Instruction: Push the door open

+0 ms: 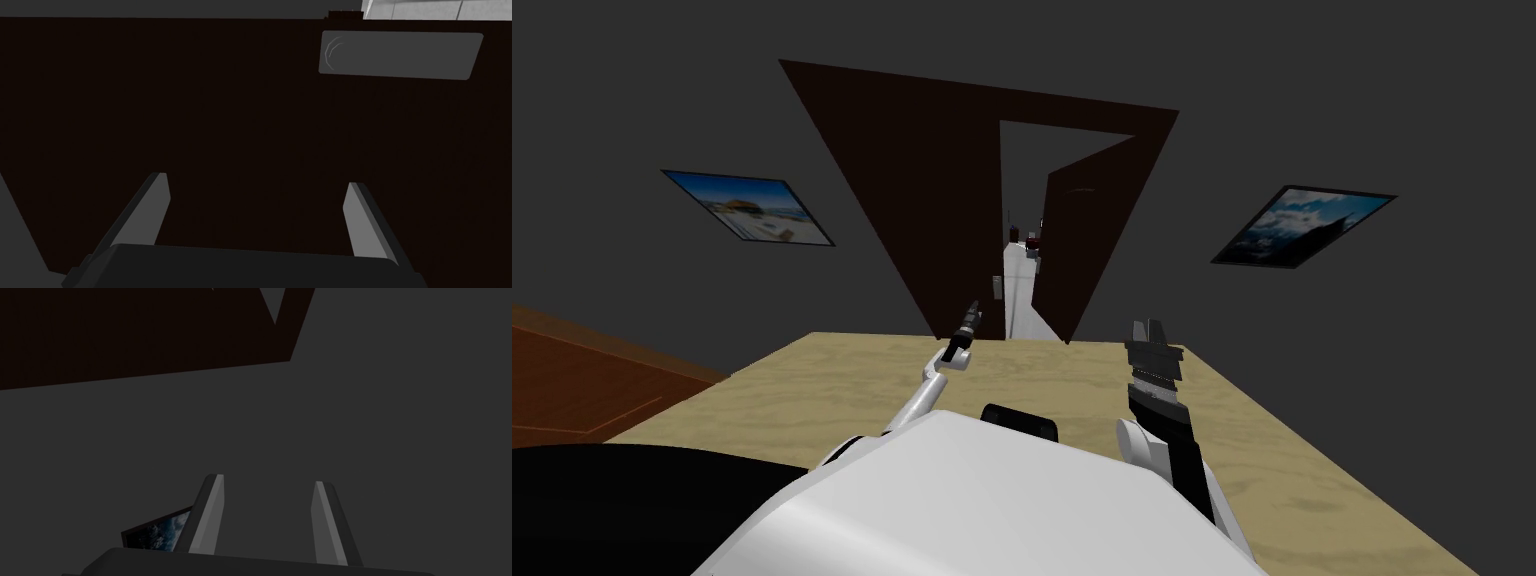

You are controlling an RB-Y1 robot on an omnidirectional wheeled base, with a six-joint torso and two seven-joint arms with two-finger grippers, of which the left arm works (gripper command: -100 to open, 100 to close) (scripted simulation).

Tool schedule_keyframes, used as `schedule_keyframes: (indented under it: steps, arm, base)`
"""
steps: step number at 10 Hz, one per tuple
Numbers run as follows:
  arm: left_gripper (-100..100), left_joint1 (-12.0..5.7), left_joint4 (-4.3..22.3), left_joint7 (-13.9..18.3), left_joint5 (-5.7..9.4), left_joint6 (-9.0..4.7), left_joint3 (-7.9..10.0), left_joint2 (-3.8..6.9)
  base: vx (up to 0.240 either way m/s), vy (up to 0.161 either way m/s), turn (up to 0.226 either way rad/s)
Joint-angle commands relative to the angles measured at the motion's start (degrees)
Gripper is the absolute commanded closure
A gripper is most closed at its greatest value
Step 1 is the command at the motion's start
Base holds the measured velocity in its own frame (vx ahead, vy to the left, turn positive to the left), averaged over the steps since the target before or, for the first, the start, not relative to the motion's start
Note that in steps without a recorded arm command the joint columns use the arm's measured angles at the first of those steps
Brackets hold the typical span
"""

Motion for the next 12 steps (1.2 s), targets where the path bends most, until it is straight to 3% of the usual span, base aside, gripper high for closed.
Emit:
schedule_keyframes:
  steps: [1,12]
  arm:
    - [-100,-1.23,2.3,0.1,0.36,-0.31,0.32,0.42]
    - [-100,-10.38,18.1,-0.1,3.01,-0.7,2.85,2.85]
  base:
    - [0.056,0.004,-0.011]
    - [0.094,-0.002,-0.019]
